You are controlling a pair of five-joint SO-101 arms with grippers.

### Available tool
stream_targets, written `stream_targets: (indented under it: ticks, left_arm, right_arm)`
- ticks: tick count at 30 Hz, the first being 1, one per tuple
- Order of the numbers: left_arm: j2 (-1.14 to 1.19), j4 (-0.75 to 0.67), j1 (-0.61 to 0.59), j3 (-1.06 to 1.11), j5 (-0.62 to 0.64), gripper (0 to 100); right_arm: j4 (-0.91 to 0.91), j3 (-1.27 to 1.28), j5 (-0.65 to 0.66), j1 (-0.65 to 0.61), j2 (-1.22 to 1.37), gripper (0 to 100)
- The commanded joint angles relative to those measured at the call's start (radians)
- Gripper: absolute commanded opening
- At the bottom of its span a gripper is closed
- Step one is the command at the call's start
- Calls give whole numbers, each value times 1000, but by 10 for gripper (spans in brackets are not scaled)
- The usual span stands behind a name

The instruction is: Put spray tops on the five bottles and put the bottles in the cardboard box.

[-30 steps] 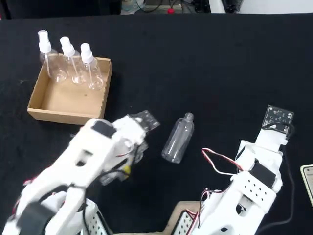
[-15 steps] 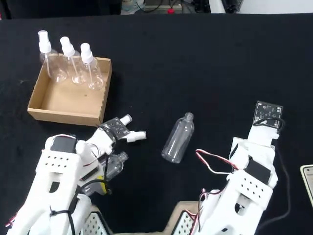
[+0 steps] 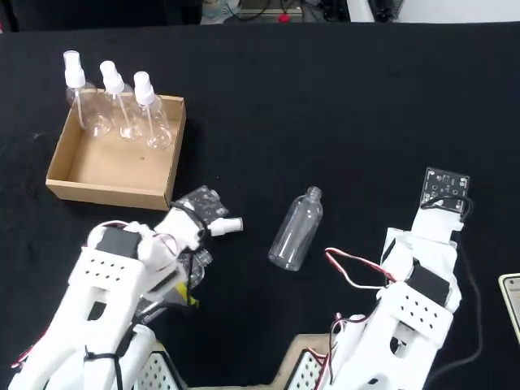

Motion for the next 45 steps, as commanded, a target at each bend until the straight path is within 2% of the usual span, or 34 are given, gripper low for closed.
stream_targets:
  ticks: [1,8,14,20,23,26,28,32,36,42,45]
  left_arm:
    - [-8,-74,45,-19,41,347]
    - [135,-204,44,16,86,346]
    - [206,-235,53,-2,118,337]
    - [206,-230,53,-13,118,173]
    - [206,-181,44,-41,118,117]
    - [178,-63,33,-125,120,125]
    - [127,11,10,-194,120,127]
    - [-26,124,-79,-314,124,127]
    - [-192,150,-202,-314,216,126]
    - [-362,66,-349,-143,325,124]
    - [-428,-11,-407,-62,391,124]
  right_arm:
    - [-20,-2,2,-12,-4,12]
    - [-20,-2,2,-14,-4,12]
    - [-20,-2,6,-9,-4,12]
    - [-20,-2,8,-11,-4,12]
    - [-20,-7,3,-14,-4,12]
    - [0,-44,2,-17,-2,12]
    - [78,-113,2,-46,-1,12]
    - [298,-300,2,-198,2,12]
    - [422,-446,-48,-459,4,12]
    - [367,-484,-213,-876,4,12]
    - [273,-452,-241,-997,4,12]
